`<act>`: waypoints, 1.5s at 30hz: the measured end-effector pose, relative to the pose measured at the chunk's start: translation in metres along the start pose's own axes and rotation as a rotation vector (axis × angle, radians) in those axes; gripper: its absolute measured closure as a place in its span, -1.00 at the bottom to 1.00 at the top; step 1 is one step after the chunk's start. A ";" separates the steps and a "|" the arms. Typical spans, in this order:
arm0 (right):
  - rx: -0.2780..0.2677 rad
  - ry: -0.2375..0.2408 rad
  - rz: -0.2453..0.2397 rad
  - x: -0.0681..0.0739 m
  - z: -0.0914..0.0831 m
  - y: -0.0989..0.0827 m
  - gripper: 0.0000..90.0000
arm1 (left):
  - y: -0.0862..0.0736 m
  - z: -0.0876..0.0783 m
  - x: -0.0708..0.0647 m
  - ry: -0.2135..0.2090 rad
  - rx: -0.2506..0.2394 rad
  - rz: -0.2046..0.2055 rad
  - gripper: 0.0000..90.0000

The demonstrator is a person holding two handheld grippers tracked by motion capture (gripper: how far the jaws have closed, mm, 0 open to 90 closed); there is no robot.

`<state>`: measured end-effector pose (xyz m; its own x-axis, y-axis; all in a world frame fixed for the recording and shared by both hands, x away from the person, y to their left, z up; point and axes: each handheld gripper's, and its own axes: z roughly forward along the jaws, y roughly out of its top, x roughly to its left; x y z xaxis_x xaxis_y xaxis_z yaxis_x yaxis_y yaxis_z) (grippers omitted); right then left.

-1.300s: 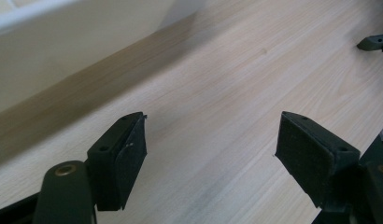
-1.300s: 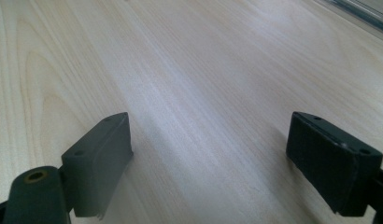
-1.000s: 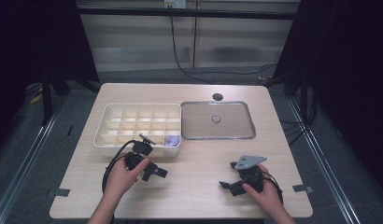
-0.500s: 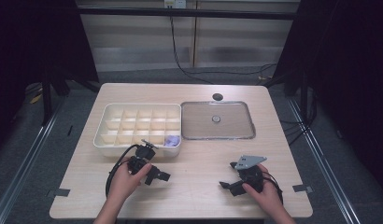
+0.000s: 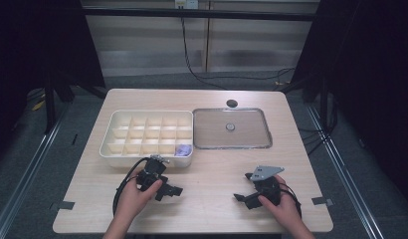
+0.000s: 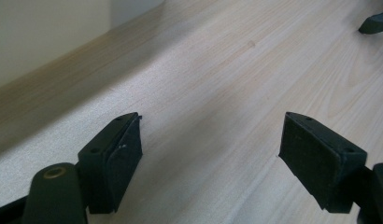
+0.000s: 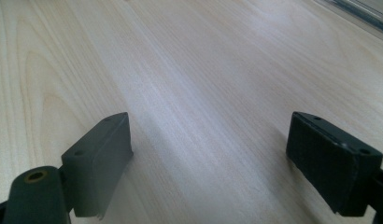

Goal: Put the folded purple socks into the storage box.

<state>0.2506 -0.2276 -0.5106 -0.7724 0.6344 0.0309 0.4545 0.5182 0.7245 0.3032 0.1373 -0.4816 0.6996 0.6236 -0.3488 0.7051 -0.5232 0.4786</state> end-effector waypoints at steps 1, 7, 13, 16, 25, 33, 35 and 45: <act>0.000 0.000 0.000 0.000 0.000 0.000 -0.70 | -0.001 0.000 -0.001 0.006 -0.009 0.003 -0.55; 0.000 0.000 -0.001 0.000 0.000 0.000 -0.70 | -0.004 0.001 -0.005 0.034 -0.014 0.069 -0.57; 0.000 0.000 -0.001 0.000 0.000 0.000 -0.70 | -0.010 0.002 -0.007 0.045 -0.046 0.106 -0.57; 0.000 0.000 -0.001 0.000 0.000 0.000 -0.70 | -0.013 0.002 -0.007 0.047 -0.064 0.117 -0.57; 0.000 0.000 0.000 0.000 0.000 0.000 -0.70 | -0.020 0.003 -0.009 0.058 -0.103 0.169 -0.57; 0.000 -0.001 0.000 0.000 0.000 0.000 -0.70 | -0.027 0.005 -0.013 0.088 -0.131 0.222 -0.60; 0.000 -0.001 -0.002 0.000 0.000 0.000 -0.70 | -0.029 0.005 -0.013 0.091 -0.133 0.230 -0.61; 0.000 0.000 -0.001 0.000 0.000 0.000 -0.70 | -0.035 0.005 -0.011 0.087 -0.181 0.239 -0.61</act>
<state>0.2507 -0.2276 -0.5106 -0.7729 0.6339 0.0298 0.4535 0.5189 0.7246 0.2713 0.1463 -0.4985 0.8253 0.5464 -0.1427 0.4840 -0.5542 0.6772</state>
